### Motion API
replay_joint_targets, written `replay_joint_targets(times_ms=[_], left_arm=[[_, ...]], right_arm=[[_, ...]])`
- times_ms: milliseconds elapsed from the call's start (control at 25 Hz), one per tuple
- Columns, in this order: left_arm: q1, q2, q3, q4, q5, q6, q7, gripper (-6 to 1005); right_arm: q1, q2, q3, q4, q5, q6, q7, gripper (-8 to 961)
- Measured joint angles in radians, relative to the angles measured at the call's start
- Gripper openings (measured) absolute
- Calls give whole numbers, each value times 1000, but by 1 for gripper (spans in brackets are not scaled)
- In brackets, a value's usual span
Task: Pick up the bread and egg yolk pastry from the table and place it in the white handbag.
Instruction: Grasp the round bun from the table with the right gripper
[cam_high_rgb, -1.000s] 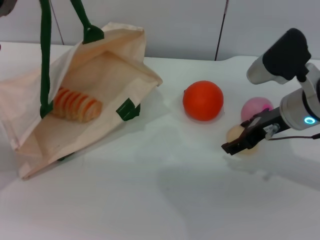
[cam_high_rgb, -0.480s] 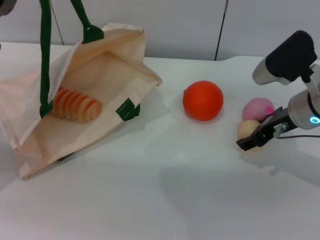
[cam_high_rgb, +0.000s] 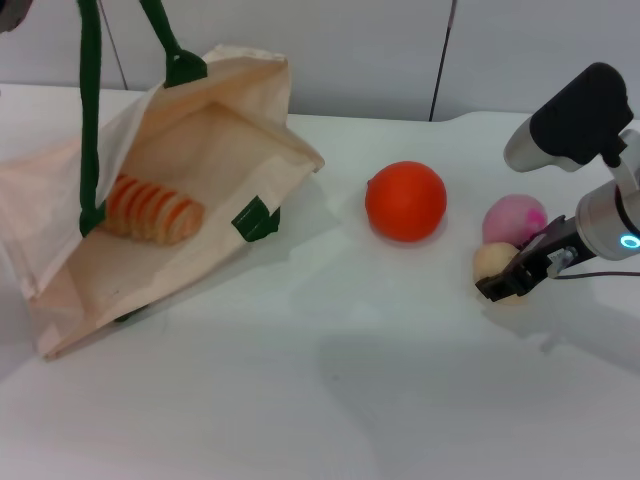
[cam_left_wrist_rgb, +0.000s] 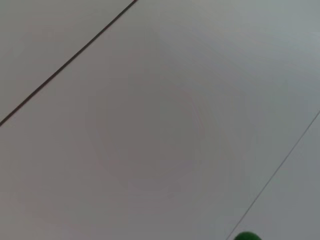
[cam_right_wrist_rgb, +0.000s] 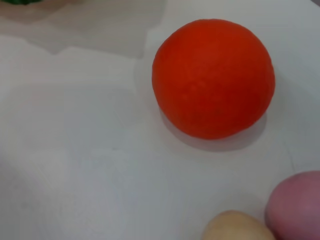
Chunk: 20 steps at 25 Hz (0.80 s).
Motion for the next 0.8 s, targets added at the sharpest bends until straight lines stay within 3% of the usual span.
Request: replay_joint_targets(times_ms=[520, 800], left_arm=[[3, 2, 4, -1, 0, 0, -1, 113], [-1, 2, 8, -2, 6, -2, -7, 114]], right_arm=[[-5, 1, -1, -18, 11, -30, -26, 621], [-29, 2, 6, -110, 104, -114, -98, 612]])
